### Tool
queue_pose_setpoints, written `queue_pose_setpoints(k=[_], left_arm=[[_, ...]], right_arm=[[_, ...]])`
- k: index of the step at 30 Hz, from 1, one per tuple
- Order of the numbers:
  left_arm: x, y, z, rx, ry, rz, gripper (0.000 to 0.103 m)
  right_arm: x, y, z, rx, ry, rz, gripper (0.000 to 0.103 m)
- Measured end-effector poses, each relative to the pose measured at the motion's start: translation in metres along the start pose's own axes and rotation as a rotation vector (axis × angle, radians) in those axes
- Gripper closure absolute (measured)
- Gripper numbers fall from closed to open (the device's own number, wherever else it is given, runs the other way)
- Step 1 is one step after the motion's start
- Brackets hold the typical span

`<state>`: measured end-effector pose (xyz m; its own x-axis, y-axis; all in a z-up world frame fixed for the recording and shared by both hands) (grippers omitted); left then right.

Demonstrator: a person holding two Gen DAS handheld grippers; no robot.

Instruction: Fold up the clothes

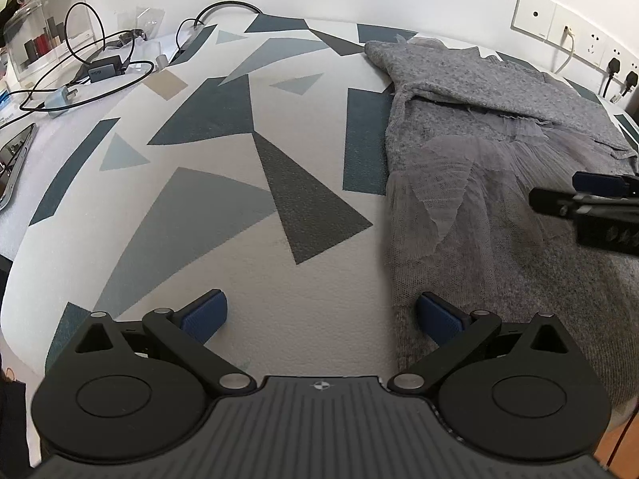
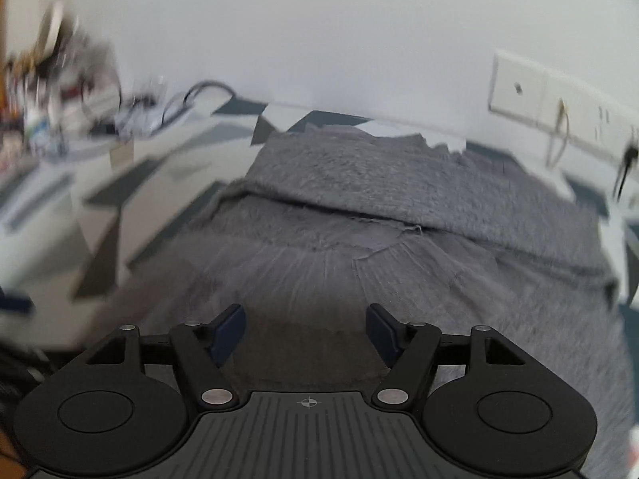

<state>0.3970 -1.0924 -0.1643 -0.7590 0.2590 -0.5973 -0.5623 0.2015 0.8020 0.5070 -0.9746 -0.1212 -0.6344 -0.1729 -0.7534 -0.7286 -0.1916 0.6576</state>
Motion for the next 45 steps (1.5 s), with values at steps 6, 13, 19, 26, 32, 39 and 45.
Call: queue_pose_setpoints(k=[6, 13, 19, 26, 32, 39, 45], left_arm=[[0.000, 0.000, -0.001, -0.004, 0.002, -0.001, 0.000], [0.000, 0.000, 0.000, -0.001, 0.000, 0.002, 0.000], [0.000, 0.000, 0.000, -0.001, 0.001, -0.004, 0.000], [0.000, -0.001, 0.001, 0.006, -0.001, -0.005, 0.000], [0.000, 0.004, 0.006, 0.038, -0.018, 0.037, 0.001], [-0.001, 0.021, 0.002, 0.195, 0.010, 0.138, 0.025], [0.003, 0.012, -0.023, 0.200, -0.099, 0.166, 0.003]], right_arm=[[-0.001, -0.013, 0.017, 0.033, 0.134, -0.006, 0.047], [-0.012, -0.002, 0.001, 0.003, 0.056, -0.031, 0.103], [-0.005, 0.021, -0.051, 0.065, -0.089, -0.065, 0.103], [0.016, 0.022, -0.061, 0.088, -0.091, 0.012, 0.093], [0.035, 0.067, -0.104, 0.135, -0.288, -0.054, 0.077], [0.078, 0.129, -0.162, 0.206, -0.518, -0.073, 0.057], [0.118, 0.144, -0.164, 0.265, -0.526, -0.036, 0.043]])
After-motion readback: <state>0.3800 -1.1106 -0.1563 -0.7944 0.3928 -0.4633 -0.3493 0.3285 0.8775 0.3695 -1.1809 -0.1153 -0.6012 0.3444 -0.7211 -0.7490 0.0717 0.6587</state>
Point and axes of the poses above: each gripper's, at about its wrist camera, not at the fingertips, and y roughly against the way its jaws point, z to its left, x to its underside, the point moved 4 cm from there along -y, roughly the way its jaws point, and after that the axes turned 2 degrees about -z, right-handed, at the moved point
